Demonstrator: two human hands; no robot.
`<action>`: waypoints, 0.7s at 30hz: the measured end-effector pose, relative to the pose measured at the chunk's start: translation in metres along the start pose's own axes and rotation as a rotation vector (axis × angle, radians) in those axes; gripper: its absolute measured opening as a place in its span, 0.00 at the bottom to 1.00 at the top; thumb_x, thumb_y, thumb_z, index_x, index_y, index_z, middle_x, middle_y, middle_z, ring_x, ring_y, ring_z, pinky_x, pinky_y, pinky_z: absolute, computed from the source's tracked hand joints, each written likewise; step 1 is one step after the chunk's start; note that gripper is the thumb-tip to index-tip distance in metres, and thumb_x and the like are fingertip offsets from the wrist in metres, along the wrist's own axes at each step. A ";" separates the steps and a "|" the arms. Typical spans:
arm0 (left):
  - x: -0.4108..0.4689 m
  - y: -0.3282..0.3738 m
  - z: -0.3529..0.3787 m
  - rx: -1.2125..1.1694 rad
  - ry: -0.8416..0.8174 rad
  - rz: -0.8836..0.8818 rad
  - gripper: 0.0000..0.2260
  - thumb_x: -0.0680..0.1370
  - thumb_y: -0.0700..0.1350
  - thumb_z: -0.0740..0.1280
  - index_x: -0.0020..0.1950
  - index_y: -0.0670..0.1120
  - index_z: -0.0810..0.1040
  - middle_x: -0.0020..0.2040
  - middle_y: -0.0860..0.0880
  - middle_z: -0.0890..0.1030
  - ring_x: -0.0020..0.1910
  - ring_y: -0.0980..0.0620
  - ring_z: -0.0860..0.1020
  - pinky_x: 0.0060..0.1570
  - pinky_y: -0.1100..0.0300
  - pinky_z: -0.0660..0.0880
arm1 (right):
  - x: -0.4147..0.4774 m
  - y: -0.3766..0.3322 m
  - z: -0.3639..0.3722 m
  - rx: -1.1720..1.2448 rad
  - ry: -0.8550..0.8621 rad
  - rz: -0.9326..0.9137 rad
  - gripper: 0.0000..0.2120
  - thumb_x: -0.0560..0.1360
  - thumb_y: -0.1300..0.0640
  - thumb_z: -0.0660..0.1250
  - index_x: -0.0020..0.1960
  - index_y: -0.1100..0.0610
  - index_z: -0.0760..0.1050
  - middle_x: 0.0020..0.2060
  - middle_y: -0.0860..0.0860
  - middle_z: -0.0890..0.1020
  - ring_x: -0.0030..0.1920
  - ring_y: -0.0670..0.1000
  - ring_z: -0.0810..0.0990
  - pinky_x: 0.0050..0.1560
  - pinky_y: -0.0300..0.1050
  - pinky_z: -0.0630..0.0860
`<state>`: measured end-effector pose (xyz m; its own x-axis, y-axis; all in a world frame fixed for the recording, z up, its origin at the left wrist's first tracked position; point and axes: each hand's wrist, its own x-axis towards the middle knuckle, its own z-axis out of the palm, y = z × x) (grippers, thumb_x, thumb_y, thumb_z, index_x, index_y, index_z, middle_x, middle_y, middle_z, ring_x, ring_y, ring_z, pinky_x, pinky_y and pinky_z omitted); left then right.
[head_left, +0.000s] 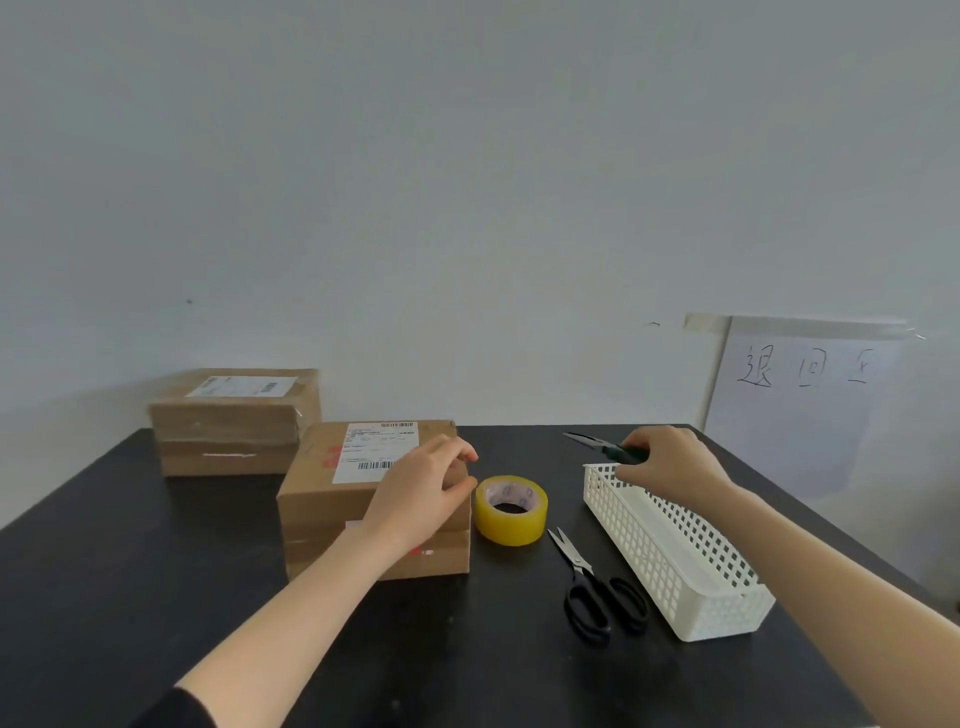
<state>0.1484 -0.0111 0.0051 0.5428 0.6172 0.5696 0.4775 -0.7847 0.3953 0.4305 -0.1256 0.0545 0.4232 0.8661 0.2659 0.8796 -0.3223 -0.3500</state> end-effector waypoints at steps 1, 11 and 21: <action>-0.003 -0.005 -0.005 0.013 0.004 -0.008 0.10 0.77 0.48 0.66 0.58 0.53 0.74 0.54 0.57 0.77 0.51 0.59 0.75 0.49 0.63 0.75 | 0.002 -0.009 0.003 0.009 -0.005 -0.015 0.04 0.67 0.49 0.70 0.42 0.47 0.79 0.35 0.46 0.81 0.37 0.49 0.79 0.34 0.43 0.73; -0.030 -0.053 -0.058 0.108 0.070 -0.108 0.11 0.78 0.51 0.65 0.59 0.52 0.76 0.61 0.57 0.76 0.60 0.58 0.74 0.51 0.73 0.66 | 0.021 -0.094 0.037 0.036 -0.044 -0.210 0.10 0.68 0.49 0.70 0.48 0.50 0.80 0.41 0.47 0.81 0.42 0.49 0.79 0.41 0.46 0.78; -0.061 -0.096 -0.091 0.178 0.143 -0.219 0.09 0.76 0.54 0.66 0.54 0.54 0.78 0.55 0.59 0.77 0.55 0.60 0.73 0.54 0.66 0.68 | 0.031 -0.176 0.071 0.113 -0.160 -0.332 0.13 0.72 0.42 0.71 0.49 0.51 0.80 0.39 0.48 0.82 0.40 0.48 0.79 0.37 0.41 0.76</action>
<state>0.0071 0.0214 -0.0021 0.3168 0.7464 0.5853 0.6928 -0.6035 0.3946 0.2736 -0.0154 0.0607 0.0718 0.9679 0.2410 0.9298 0.0225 -0.3673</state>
